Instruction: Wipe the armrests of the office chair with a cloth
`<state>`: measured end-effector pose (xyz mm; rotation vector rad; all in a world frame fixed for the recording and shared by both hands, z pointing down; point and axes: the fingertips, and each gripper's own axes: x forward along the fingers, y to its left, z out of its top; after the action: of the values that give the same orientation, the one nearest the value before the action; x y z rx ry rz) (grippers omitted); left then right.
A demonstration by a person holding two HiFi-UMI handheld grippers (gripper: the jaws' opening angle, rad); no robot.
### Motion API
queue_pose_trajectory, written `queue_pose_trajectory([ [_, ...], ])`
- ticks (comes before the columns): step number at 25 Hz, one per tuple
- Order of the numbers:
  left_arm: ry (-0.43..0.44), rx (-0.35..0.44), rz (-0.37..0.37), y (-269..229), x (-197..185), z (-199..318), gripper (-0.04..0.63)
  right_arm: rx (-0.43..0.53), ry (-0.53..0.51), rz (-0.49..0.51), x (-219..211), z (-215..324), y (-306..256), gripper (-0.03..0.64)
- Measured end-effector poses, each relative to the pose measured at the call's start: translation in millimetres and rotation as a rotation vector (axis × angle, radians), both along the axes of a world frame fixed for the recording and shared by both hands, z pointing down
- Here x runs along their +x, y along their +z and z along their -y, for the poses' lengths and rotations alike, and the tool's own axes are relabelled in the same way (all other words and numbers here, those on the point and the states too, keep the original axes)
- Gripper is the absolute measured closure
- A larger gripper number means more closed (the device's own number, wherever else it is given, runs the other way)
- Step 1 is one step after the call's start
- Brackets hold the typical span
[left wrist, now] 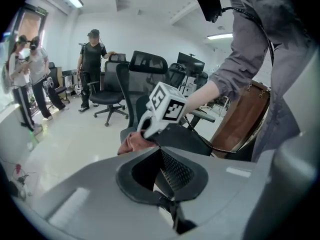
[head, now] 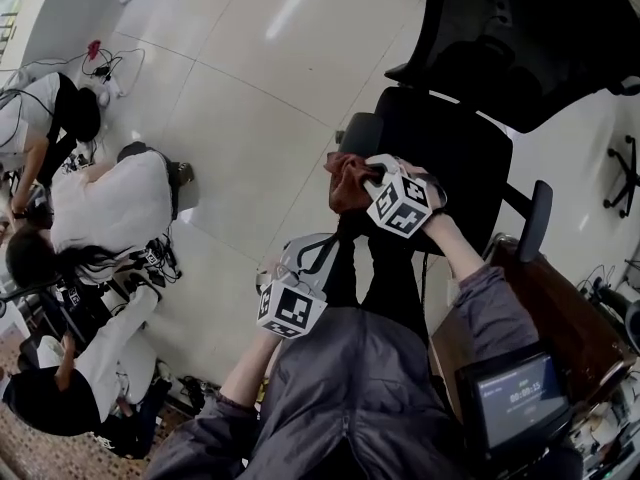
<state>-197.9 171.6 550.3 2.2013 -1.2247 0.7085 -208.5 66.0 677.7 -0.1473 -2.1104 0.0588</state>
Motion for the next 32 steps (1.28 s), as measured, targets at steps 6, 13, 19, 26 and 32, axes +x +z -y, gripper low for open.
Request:
queue_pose_trajectory([
  [6, -0.007, -0.005, -0.003, -2.7, -1.2, -1.8, 0.58, 0.216, 0.208, -0.08, -16.2, 126.1, 9.4, 0.595],
  [13, 0.001, 0.012, -0.008, -8.0, -3.3, 0.1, 0.58, 0.215, 0.203, -0.085, -22.7, 103.2, 13.8, 0.595],
  [19, 0.017, 0.01, -0.005, -2.7, 12.8, 2.3, 0.58, 0.133, 0.16, -0.024, -16.9, 32.9, 4.0, 0.595],
  [26, 0.04, 0.02, -0.009, -6.8, 15.3, 9.6, 0.58, 0.025, 0.057, 0.02, -17.0, -43.9, -7.3, 0.595],
  [32, 0.035, 0.014, 0.003, -4.5, 10.0, 4.5, 0.58, -0.067, -0.061, 0.09, -6.2, -91.9, -15.2, 0.595],
])
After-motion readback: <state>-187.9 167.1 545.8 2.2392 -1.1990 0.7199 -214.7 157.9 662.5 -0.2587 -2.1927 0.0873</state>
